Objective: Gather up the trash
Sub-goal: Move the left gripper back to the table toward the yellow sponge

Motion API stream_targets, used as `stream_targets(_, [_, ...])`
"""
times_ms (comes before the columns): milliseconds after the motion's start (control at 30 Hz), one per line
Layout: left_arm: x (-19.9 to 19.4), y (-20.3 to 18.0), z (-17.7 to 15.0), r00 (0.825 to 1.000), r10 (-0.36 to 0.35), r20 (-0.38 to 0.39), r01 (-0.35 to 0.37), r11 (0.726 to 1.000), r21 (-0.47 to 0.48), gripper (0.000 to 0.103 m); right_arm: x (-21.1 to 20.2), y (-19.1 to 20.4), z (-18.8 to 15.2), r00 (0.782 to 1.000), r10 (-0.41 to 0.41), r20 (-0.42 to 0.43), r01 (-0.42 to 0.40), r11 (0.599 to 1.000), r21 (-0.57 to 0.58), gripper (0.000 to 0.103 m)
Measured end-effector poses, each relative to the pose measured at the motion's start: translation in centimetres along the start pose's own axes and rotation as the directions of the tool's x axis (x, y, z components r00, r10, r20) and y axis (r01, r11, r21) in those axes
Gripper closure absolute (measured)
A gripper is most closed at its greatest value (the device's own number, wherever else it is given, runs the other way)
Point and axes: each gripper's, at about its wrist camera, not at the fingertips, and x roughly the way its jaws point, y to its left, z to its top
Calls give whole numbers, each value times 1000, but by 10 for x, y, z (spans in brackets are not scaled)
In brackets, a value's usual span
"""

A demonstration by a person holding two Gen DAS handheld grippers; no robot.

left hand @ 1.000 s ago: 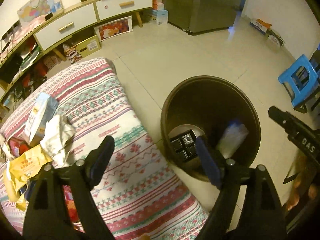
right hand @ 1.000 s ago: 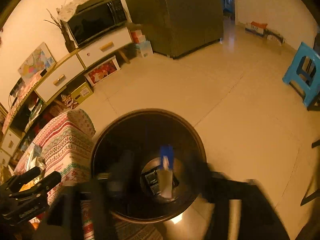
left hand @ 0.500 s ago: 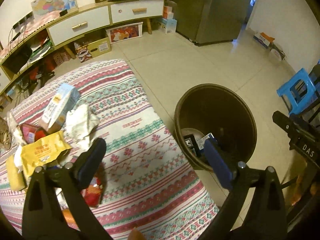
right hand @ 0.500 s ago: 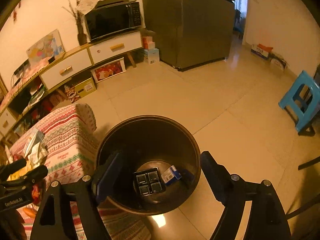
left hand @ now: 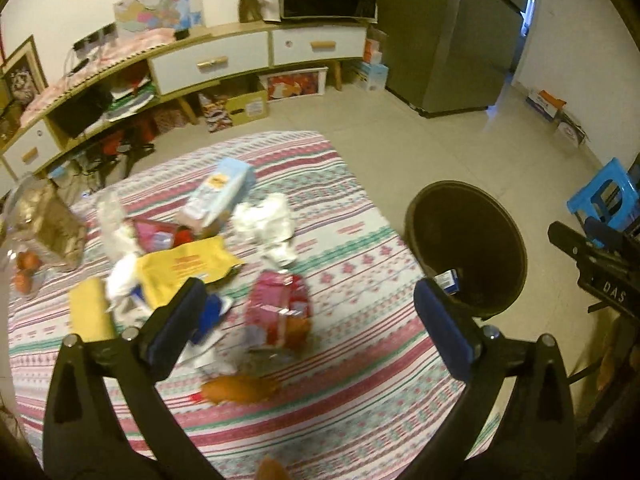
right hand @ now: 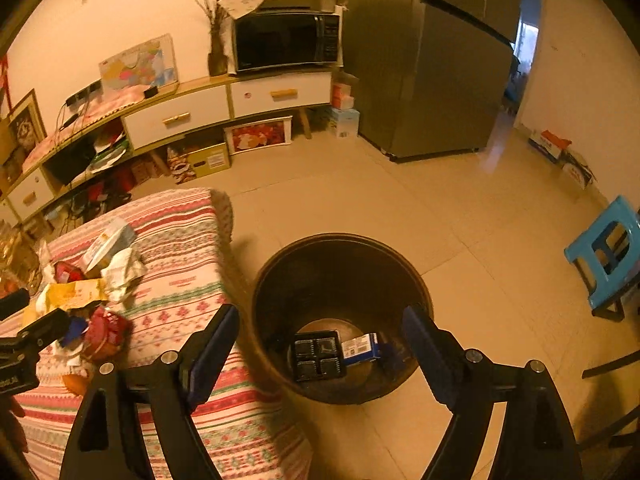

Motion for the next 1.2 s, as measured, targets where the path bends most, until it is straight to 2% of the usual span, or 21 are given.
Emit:
stream_targets(200, [-21,35,-17,1000,10,18,-9,999,-45,0,-12,34,-3,1000,12,21,-10,998,-67,14])
stream_targets(367, [-32,77,-35,998,57,41,-53,996,-78,0,-18,66,-8,998,51,30,-48,994,-100,13])
stream_targets(600, [-26,145,-49,1000,6,-6,-7,982,-189,0,-8,111,-13,995,96,3,-94,984,-152,11])
stream_targets(833, [-9,190,-49,995,-31,-93,6,966,-257,0,7,152,-14,992,123,-32,-127,972,-195,11])
stream_targets(1000, [14,224,-51,991,-6,-136,-38,947,-319,0,16,174,-11,985,162,-57,-170,969,-180,11])
stream_targets(1200, [49,259,-61,976,-14,-217,-79,906,-416,1,23,195,-8,978,196,-77,-206,964,-166,11])
